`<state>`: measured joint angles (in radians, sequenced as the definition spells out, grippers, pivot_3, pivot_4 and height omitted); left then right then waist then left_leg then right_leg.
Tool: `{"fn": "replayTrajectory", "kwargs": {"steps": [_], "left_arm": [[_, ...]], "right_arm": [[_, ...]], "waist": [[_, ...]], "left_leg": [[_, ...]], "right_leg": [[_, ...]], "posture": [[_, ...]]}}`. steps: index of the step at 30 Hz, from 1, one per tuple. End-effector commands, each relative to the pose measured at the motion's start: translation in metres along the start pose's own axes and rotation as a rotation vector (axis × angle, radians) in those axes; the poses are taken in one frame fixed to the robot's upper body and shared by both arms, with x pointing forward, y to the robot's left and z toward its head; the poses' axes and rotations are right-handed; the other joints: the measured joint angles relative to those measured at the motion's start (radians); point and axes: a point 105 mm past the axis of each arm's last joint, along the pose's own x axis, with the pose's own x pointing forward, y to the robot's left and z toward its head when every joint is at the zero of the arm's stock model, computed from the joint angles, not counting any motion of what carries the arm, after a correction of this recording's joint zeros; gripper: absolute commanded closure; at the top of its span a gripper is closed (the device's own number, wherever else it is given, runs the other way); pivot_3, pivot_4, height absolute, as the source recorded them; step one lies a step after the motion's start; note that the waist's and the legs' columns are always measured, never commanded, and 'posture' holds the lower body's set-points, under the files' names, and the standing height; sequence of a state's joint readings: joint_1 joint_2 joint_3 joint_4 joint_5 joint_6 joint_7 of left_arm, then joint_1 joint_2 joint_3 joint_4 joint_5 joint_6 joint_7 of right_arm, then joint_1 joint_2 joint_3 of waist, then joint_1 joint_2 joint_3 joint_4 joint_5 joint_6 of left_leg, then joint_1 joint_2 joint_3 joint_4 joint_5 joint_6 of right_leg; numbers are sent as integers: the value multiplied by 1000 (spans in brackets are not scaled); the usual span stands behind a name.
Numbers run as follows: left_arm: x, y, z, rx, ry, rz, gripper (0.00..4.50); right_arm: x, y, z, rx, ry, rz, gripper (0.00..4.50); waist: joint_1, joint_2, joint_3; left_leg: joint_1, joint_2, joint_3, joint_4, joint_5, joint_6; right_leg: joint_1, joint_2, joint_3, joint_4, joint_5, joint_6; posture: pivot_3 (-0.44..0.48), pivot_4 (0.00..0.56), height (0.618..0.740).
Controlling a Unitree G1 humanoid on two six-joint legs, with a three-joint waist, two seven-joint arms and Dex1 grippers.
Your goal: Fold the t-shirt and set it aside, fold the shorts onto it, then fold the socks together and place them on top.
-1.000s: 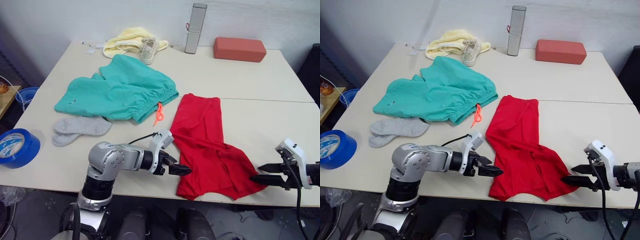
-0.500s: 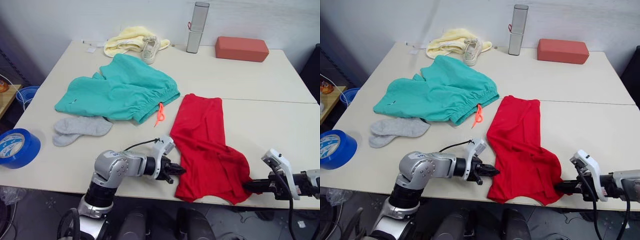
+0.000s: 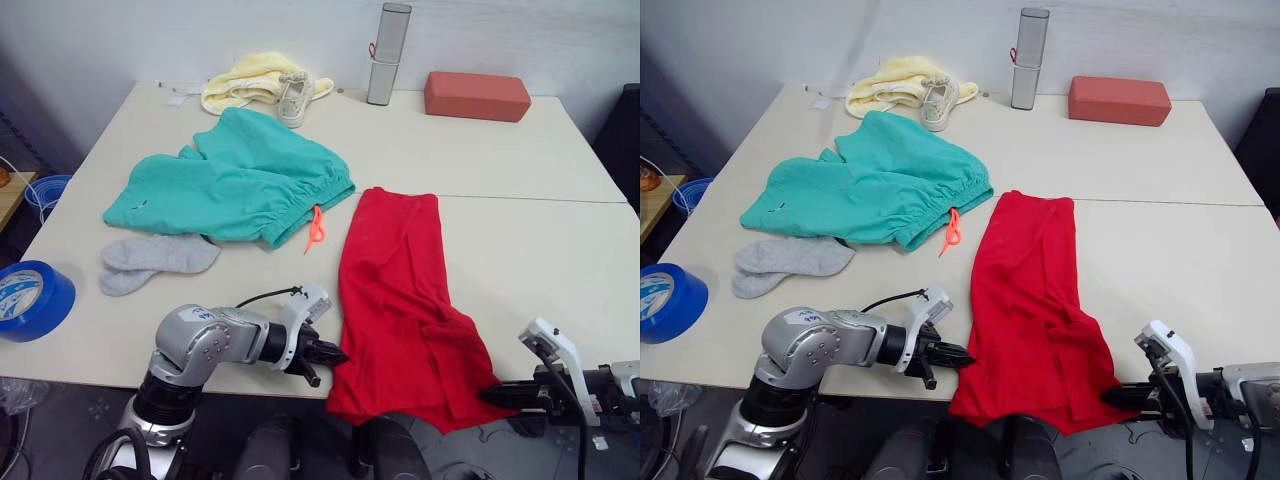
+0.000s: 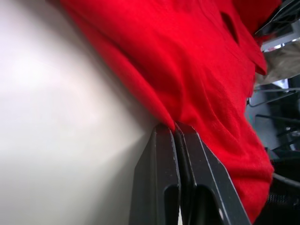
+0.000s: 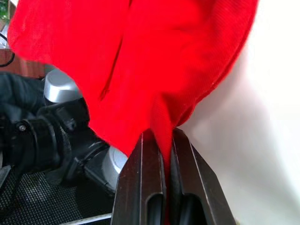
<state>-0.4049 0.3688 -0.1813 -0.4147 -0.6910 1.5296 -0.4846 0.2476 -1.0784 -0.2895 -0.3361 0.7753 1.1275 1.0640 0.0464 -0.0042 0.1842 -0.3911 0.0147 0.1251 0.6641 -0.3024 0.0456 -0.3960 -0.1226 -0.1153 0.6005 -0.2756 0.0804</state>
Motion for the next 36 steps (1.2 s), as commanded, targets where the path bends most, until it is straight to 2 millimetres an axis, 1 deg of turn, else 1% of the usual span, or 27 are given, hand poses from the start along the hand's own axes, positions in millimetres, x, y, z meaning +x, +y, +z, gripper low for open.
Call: {"fn": "replayTrajectory", "kwargs": {"steps": [1,2,3,5,6,8,9,11,12,14,16,17,18,19,20,21,23,26,28,31,32,33,36], "left_arm": [[1,0,-6,1,13,11,4448],[1,2,-5,9,5,26,4448],[0,4,-3,31,-4,37,4272],[-5,6,-3,96,-3,39,3855],[-8,7,-2,126,-12,38,3611],[-17,11,2,178,-43,35,3015],[-22,11,3,220,-54,26,2663],[-38,13,9,370,-114,7,2118],[-42,13,11,425,-127,-2,1719],[-51,15,16,549,-177,-6,1134],[-59,20,21,699,-229,10,549],[-61,22,21,751,-237,15,238],[-62,26,22,835,-256,30,58],[-61,28,19,916,-248,18,58],[-58,30,17,1048,-240,15,58],[-55,32,14,1143,-230,6,58],[-51,33,11,1237,-249,-29,58],[-42,36,8,1411,-232,-44,58],[-37,39,6,1463,-224,-49,58],[-30,34,10,1557,-261,-55,58],[-28,34,9,1591,-257,-58,58],[-26,33,7,1619,-255,-65,58],[-22,29,4,1668,-257,-88,58]], "right_arm": [[-1,-7,18,-85,-122,-56,4500],[-2,-10,22,-100,-151,-76,4500],[-3,-6,20,-110,-127,-51,4267],[-6,-11,23,-186,-147,-91,3746],[-9,-9,23,-218,-152,-77,3487],[-16,-8,23,-261,-172,-67,2808],[-22,-7,22,-288,-178,-56,2394],[-41,-9,17,-384,-172,-54,1774],[-47,-8,14,-416,-160,-48,1304],[-63,-14,10,-475,-146,-63,688],[-75,-23,17,-646,-170,-127,43],[-78,-26,20,-715,-179,-150,0],[-80,-30,25,-822,-189,-185,0],[-79,-34,28,-925,-184,-205,0],[-76,-38,30,-1061,-177,-220,0],[-73,-41,31,-1157,-169,-226,0],[-64,-45,27,-1287,-132,-209,0],[-47,-48,19,-1419,-95,-143,0],[-40,-50,16,-1466,-81,-117,0],[-27,-46,19,-1527,-105,-65,0],[-22,-42,18,-1552,-115,-33,0],[-20,-40,17,-1558,-122,-16,0],[-12,-35,14,-1590,-147,18,0]], "waist": [[0,0,0],[0,0,0],[0,1,0],[0,3,0],[1,3,0],[1,3,0],[1,3,0],[0,4,0],[0,5,0],[0,5,0],[-1,6,0],[-3,5,0],[-5,5,0],[-9,5,0],[-12,6,1],[-18,6,1],[-20,6,1],[-20,7,2],[-23,7,2],[-26,7,2],[-26,7,2],[-27,7,2],[-26,7,2]], "left_leg": [[0,0,0,0,0,0],[0,0,0,0,0,0],[0,0,0,0,0,0],[0,0,0,0,0,0],[0,0,0,-1,0,0],[0,0,0,-1,0,-1],[0,0,0,-2,0,-1],[0,0,0,-2,0,-1],[0,0,1,-3,0,-1],[0,0,2,-4,0,0],[0,0,2,-5,-2,2],[-1,0,2,-6,-2,3],[-1,0,3,-6,-1,2],[-1,0,4,-7,-1,2],[-1,0,4,-7,-1,1],[-1,0,5,-7,0,1],[1,-1,6,-10,0,0],[1,-1,6,-12,2,1],[0,-1,7,-11,4,4],[3,0,8,-9,4,5],[4,0,7,-7,4,6],[5,0,6,-7,1,2],[6,0,5,-7,0,3]], "right_leg": [[0,0,0,0,0,0],[0,0,0,0,0,0],[0,0,0,-1,0,0],[-1,0,0,-1,0,0],[-1,0,0,-1,0,0],[-1,0,0,-1,0,-1],[-1,0,0,-1,-1,-1],[-2,0,0,-1,-1,-2],[-2,1,0,-1,-1,-3],[-2,1,0,-2,-2,-3],[-2,0,1,-6,-1,-4],[-2,0,1,-8,-2,-6],[-2,0,1,-9,-1,-6],[-2,0,2,-10,-1,-6],[-2,0,2,-10,-1,-5],[-2,0,2,-10,0,-4],[-2,1,2,-11,2,0],[-3,1,1,-11,2,0],[-3,1,1,-11,2,1],[0,1,2,-9,3,2],[1,1,1,-9,3,2],[2,1,1,-9,4,3],[3,0,2,-8,5,2]], "posture": [[0,150,740],[0,150,740],[0,150,740],[0,150,740],[0,150,740],[0,150,740],[0,150,740],[0,150,740],[0,150,740],[0,150,740],[0,150,740],[0,150,740],[0,150,740],[0,150,740],[0,150,740],[0,150,740],[0,150,740],[0,150,740],[0,150,740],[0,150,740],[0,150,740],[0,150,740],[0,150,740]]}}
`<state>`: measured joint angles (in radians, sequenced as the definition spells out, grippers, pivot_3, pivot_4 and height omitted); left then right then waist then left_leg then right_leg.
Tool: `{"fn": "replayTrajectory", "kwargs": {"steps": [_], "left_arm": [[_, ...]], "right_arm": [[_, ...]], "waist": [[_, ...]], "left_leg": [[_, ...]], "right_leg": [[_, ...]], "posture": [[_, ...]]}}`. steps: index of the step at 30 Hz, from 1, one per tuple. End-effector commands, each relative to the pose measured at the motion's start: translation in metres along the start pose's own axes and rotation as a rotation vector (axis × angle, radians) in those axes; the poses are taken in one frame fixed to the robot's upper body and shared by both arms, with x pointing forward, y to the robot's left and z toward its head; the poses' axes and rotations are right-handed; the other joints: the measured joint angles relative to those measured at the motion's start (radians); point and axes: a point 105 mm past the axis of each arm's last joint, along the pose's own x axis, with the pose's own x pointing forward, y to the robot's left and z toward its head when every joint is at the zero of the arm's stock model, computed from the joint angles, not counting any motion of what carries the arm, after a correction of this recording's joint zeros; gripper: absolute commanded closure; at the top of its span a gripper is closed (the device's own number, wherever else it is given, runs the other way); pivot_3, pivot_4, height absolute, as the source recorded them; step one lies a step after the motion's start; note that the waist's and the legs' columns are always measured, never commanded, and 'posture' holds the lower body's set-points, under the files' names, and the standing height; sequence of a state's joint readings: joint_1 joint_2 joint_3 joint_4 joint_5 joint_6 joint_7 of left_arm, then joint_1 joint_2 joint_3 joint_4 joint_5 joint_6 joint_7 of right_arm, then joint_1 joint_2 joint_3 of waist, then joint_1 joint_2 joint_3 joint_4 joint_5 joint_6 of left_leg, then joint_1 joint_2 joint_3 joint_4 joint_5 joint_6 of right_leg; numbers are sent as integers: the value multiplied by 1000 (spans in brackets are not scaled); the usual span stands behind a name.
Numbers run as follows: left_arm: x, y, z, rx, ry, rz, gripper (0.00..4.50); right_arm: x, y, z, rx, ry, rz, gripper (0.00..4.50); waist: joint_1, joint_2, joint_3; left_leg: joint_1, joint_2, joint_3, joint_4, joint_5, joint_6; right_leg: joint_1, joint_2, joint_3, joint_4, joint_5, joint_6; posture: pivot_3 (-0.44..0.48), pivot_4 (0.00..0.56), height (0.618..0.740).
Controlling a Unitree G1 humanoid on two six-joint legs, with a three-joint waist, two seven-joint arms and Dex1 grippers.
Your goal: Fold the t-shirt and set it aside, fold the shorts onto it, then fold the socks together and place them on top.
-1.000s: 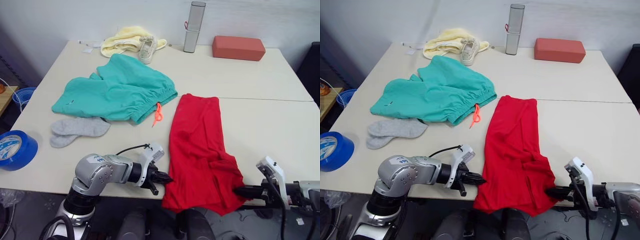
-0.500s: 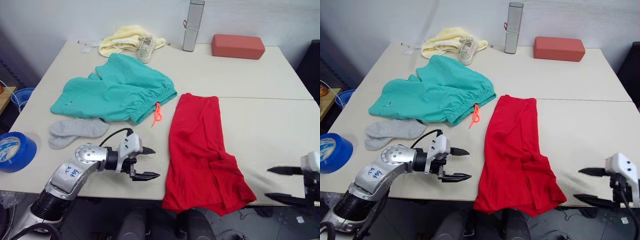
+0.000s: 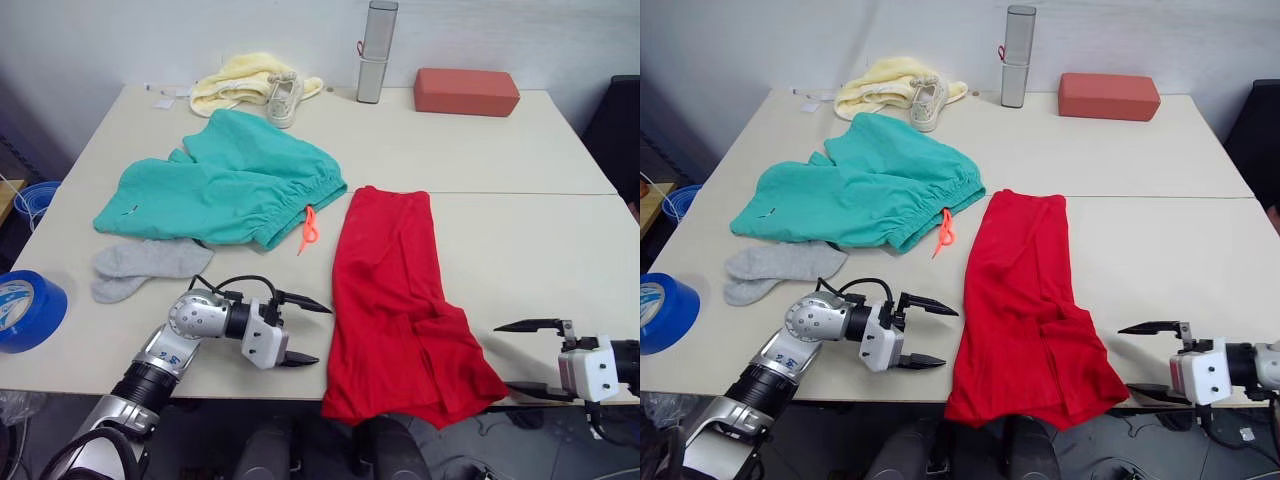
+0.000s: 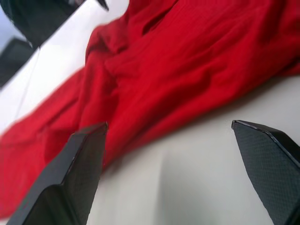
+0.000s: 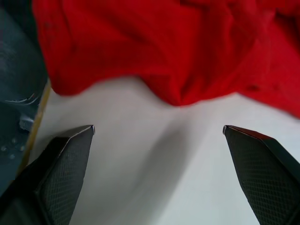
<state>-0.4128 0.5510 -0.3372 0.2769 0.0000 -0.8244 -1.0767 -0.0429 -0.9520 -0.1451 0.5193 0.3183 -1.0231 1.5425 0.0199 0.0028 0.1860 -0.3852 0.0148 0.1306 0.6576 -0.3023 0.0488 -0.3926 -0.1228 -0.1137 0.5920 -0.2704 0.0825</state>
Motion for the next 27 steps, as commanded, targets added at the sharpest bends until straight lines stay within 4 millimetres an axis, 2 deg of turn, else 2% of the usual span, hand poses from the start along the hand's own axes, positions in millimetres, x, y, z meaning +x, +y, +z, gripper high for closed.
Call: {"fn": "replayTrajectory", "kwargs": {"steps": [1,7,16,22,27], "left_arm": [[8,-7,4,52,-23,-37,58],[25,-15,16,72,-89,-59,58],[42,-21,25,133,-140,-79,58],[51,-14,25,222,-146,-50,58],[63,-5,19,294,-95,-41,58]], "right_arm": [[11,12,8,-43,-59,50,0],[29,17,20,-81,-148,51,0],[41,18,28,-101,-195,34,0],[47,14,28,-126,-193,8,0],[48,15,25,-117,-181,1,0]], "waist": [[0,0,0],[2,0,0],[3,0,0],[2,-1,-1],[3,-7,-4]], "left_leg": [[0,0,0,0,0,0],[0,0,-1,0,1,-1],[0,0,-1,1,1,-1],[0,0,-1,2,1,0],[0,0,-2,3,0,1]], "right_leg": [[0,0,0,0,0,0],[0,0,-1,0,0,0],[1,0,-1,0,0,0],[1,0,-1,1,0,0],[2,-1,-1,1,0,0]], "posture": [[0,150,740],[0,150,740],[0,150,740],[0,150,740],[0,150,740]]}}
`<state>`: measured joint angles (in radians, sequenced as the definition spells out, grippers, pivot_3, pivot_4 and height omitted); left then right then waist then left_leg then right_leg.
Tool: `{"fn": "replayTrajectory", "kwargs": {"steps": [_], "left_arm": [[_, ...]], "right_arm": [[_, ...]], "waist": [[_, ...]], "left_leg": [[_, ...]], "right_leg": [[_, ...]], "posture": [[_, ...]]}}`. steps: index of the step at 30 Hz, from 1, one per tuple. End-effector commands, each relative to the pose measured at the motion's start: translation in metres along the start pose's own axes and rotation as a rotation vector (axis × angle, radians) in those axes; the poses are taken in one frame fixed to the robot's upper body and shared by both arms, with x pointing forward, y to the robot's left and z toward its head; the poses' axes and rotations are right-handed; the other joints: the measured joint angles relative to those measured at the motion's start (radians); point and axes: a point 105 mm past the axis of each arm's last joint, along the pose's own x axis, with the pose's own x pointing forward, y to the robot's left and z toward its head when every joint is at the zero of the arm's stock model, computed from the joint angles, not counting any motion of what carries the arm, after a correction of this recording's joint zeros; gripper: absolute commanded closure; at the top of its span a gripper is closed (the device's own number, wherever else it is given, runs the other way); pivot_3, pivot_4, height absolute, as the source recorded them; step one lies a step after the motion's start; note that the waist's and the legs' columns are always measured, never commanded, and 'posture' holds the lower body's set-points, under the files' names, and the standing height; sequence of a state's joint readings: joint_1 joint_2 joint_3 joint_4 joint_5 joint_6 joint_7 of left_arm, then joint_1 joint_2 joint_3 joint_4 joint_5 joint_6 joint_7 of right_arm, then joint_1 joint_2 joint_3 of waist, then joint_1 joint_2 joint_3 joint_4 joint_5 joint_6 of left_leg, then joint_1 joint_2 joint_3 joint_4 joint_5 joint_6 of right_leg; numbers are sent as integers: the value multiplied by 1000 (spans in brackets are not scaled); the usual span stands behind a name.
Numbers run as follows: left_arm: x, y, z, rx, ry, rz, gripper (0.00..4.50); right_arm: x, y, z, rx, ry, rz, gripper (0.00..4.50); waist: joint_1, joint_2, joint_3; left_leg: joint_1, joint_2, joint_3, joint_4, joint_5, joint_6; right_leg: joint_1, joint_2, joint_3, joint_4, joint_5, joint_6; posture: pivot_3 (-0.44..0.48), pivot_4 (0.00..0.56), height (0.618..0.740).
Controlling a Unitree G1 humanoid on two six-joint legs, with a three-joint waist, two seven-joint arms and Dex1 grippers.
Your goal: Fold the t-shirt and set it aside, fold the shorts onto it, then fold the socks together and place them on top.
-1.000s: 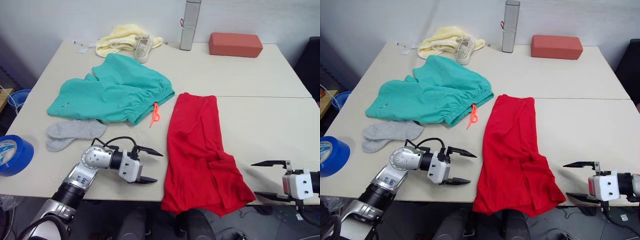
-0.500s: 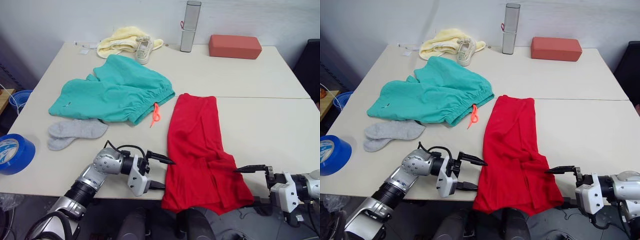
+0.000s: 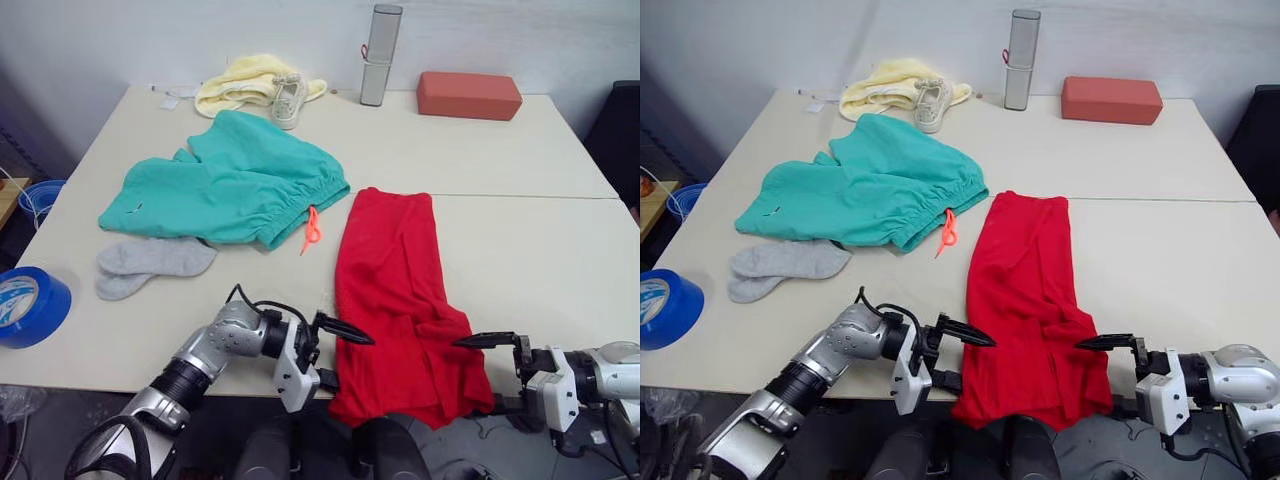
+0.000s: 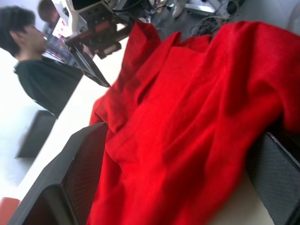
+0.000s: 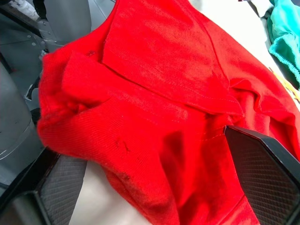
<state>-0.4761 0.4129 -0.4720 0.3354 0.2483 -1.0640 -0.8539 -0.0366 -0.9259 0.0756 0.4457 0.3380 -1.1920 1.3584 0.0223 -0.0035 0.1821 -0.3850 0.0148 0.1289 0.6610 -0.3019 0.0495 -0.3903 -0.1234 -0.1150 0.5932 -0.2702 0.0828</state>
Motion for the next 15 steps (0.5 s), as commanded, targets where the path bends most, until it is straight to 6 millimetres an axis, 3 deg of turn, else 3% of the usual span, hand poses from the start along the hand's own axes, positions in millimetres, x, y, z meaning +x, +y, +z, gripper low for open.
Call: {"fn": "replayTrajectory", "kwargs": {"steps": [1,4,6,10,15], "left_arm": [[8,-3,-12,27,64,-37,58],[12,-5,-16,5,80,-47,58],[11,-10,-17,-27,83,-71,450],[5,-19,-13,-80,63,-101,1536],[3,-27,-9,-114,49,-115,3261]], "right_arm": [[6,9,-4,31,8,25,0],[6,9,-4,37,11,22,0],[7,10,-2,42,4,26,0],[8,10,2,36,-14,18,1208],[13,9,5,35,-35,1,3062]], "waist": [[0,-2,-1],[0,-4,-3],[0,-4,-3],[-2,-4,-3],[-10,-1,-5]], "left_leg": [[0,0,0,0,0,1],[0,0,0,1,-1,2],[1,0,0,1,-1,2],[1,0,0,1,0,1],[1,1,0,0,0,0]], "right_leg": [[0,0,0,0,0,0],[0,0,0,0,0,0],[0,0,0,0,0,0],[0,0,0,1,0,0],[-1,0,0,2,0,-1]], "posture": [[0,150,740],[0,150,740],[0,150,740],[0,150,740],[0,150,740]]}}
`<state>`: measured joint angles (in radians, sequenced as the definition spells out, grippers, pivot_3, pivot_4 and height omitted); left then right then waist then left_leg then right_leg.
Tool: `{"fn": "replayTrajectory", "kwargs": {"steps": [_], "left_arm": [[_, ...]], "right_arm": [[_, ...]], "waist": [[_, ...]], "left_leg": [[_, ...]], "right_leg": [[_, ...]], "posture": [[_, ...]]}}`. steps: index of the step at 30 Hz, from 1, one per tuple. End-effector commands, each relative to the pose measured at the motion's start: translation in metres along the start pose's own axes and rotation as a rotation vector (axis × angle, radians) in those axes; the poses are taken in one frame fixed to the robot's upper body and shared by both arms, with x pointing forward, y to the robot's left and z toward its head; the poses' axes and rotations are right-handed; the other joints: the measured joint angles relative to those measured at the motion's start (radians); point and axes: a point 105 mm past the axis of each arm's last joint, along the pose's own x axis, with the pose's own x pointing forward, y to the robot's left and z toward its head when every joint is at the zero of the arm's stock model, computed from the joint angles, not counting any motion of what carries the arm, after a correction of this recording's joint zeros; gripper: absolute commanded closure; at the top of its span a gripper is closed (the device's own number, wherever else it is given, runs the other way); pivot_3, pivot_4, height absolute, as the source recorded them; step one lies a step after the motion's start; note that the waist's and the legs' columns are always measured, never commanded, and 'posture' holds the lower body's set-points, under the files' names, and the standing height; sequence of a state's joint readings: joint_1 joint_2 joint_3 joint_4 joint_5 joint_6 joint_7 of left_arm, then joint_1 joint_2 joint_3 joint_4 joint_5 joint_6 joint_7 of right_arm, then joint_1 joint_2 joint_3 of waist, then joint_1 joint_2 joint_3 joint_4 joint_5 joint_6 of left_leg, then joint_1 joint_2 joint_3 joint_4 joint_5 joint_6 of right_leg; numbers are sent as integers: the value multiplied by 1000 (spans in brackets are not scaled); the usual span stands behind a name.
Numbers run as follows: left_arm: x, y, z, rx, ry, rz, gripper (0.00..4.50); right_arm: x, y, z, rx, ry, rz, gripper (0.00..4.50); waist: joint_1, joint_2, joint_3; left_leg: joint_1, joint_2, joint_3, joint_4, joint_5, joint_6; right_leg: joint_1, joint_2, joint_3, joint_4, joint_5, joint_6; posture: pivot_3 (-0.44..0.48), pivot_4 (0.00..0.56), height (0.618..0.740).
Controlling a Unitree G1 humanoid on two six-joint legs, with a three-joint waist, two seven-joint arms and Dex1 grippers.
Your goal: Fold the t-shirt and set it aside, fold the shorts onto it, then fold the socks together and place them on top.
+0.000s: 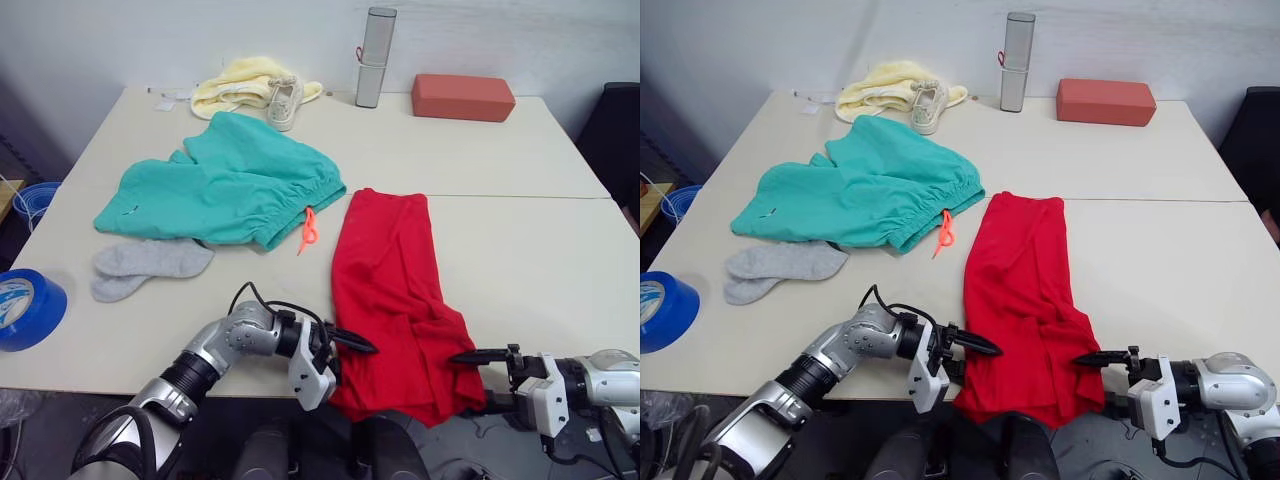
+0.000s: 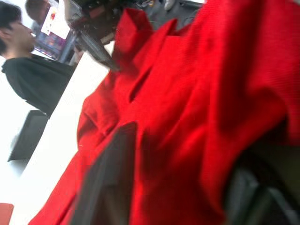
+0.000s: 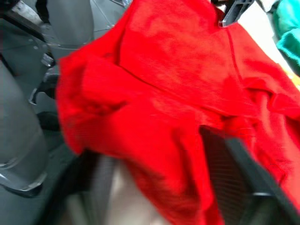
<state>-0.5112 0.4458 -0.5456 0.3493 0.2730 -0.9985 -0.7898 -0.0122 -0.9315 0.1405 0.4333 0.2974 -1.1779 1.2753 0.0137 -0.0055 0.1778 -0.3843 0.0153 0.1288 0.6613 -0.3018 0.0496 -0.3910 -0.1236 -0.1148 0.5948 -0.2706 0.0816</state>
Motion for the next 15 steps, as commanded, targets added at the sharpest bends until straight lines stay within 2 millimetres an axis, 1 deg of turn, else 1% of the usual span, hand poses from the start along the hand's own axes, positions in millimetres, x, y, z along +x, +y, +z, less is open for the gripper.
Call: {"fn": "replayTrajectory", "kwargs": {"steps": [1,4,5,9,12,15], "left_arm": [[0,-24,-1,-81,14,-77,3524],[0,-20,1,-123,6,-52,4338],[-2,-20,3,-152,-5,-50,4452],[-19,-20,17,-261,-54,-48,4452],[-31,-26,25,-312,-71,-96,4452],[-37,-30,26,-337,-57,-117,4452]], "right_arm": [[3,-2,4,-14,-19,-13,3369],[5,-4,7,-14,-29,-25,4417],[5,-5,8,-15,-33,-29,4492],[3,-7,18,2,-58,-41,4492],[0,-3,28,49,-80,-15,4492],[-1,3,34,88,-89,9,4492]], "waist": [[-2,3,-1],[-3,5,-2],[-4,5,-2],[-15,6,-2],[-14,7,-1],[-12,7,-1]], "left_leg": [[0,0,0,0,0,0],[0,0,0,0,2,3],[0,0,0,0,2,4],[0,0,0,-1,3,3],[0,0,0,-2,3,3],[0,0,0,-2,2,3]], "right_leg": [[0,0,0,0,0,0],[0,0,0,0,0,0],[0,0,0,0,-1,0],[-1,0,0,1,-1,-1],[-1,0,0,1,-2,-2],[-1,0,0,1,-2,-2]], "posture": [[0,150,740],[0,150,740],[0,150,740],[0,150,740],[0,150,740],[0,150,740]]}}
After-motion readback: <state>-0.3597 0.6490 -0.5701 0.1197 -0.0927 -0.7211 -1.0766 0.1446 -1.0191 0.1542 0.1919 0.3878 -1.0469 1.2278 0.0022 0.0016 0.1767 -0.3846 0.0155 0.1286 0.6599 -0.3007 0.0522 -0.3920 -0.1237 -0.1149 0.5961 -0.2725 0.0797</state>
